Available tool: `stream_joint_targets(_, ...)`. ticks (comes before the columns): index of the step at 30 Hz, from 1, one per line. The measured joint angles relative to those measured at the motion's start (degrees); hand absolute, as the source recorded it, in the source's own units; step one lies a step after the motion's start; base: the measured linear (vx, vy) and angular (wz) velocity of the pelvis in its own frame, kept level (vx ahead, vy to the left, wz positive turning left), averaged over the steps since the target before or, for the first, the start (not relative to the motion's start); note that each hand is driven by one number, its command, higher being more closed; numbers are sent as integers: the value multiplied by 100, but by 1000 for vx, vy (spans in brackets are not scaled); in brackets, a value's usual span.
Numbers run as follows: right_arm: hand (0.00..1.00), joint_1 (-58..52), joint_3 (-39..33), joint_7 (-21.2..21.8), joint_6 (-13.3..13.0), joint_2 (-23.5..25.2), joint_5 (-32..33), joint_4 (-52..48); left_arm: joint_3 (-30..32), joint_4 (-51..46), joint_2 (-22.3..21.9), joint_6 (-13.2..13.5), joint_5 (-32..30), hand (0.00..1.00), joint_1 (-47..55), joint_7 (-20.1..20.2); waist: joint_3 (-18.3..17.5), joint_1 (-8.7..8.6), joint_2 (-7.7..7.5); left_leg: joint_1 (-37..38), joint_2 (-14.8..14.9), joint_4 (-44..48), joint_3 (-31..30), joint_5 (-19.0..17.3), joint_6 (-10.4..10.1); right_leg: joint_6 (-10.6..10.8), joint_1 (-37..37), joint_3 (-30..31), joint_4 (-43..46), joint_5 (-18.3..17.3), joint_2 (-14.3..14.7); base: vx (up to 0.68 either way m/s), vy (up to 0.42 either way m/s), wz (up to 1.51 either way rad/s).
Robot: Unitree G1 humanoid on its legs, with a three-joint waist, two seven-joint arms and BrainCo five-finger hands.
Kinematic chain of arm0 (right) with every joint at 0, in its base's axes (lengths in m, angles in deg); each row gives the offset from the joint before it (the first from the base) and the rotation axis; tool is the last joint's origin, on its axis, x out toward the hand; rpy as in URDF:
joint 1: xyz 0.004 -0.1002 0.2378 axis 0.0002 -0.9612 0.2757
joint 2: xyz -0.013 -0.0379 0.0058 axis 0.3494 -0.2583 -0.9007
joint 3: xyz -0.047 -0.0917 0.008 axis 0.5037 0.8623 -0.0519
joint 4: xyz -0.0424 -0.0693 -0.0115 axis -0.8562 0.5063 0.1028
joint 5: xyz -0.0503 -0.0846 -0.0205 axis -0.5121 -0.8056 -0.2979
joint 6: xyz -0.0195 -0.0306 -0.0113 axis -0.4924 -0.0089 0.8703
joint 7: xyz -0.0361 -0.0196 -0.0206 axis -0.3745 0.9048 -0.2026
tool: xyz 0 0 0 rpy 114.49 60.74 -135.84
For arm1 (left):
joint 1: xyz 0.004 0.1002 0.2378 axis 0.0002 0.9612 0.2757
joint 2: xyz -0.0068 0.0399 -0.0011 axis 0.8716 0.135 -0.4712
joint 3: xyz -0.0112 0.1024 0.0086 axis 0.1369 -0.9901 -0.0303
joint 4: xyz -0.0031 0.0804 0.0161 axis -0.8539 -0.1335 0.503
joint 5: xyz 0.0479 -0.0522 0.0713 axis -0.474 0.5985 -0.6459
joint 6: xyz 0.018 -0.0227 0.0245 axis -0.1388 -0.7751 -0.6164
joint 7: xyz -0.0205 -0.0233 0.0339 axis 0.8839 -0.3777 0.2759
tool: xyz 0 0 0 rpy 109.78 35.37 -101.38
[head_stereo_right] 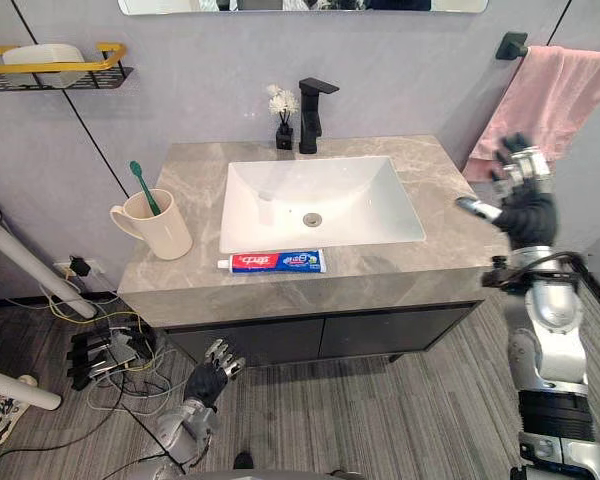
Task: Organize washtable
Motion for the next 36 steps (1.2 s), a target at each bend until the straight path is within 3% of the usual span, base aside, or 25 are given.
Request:
stream_joint_targets(5, 0, 290, 679, 274, 41, -161, -3, 179, -147, 0, 30, 1, 25, 0, 4, 94, 1, 68, -53, -76, 6, -28, -49, 30, -12, 25, -11, -44, -92, 65, 0, -23, -1, 4)
stream_joint_targets(12, 0, 836, 1263, 289, 45, -242, -127, 631, -314, 0, 111, 2, 35, 0, -49, 204, 35, 305, -164, -371, 20, -27, -217, 165, 5, 15, -130, -214, -270, 222, 17, -17, -7, 13)
stream_joint_targets(17, 0, 1269, 1509, 276, 29, -259, -362, 863, -318, 0, 139, 3, 37, 0, -47, 205, 75, 345, -227, -497, 26, -29, -415, 240, -4, 3, -154, -402, -278, 238, 22, -21, -10, 20)
stream_joint_targets(26, 0, 1748, 1708, 245, -48, -520, -1921, 1364, -403, -75, 251, 2, 39, 0, -215, 221, 440, 626, -353, -703, 61, -30, -629, 359, -27, -45, -241, -631, -287, 286, 44, -27, -10, 13)
stream_joint_targets(32, 0, 1851, 1875, 244, -173, -519, -2646, 1462, -434, -174, 339, 3, 39, 0, -201, 327, 539, 626, -390, -758, 10, -1, -713, 399, -9, -46, -221, -704, -356, 288, 41, 30, -14, 6)
stream_joint_targets(36, 0, 1851, 1877, 241, -226, -518, -2730, 1462, -436, -192, 336, 3, 38, 0, -255, 328, 606, 624, -393, -804, 6, -1, -752, 401, -9, -47, -241, -748, -365, 288, 39, 16, -6, 5)
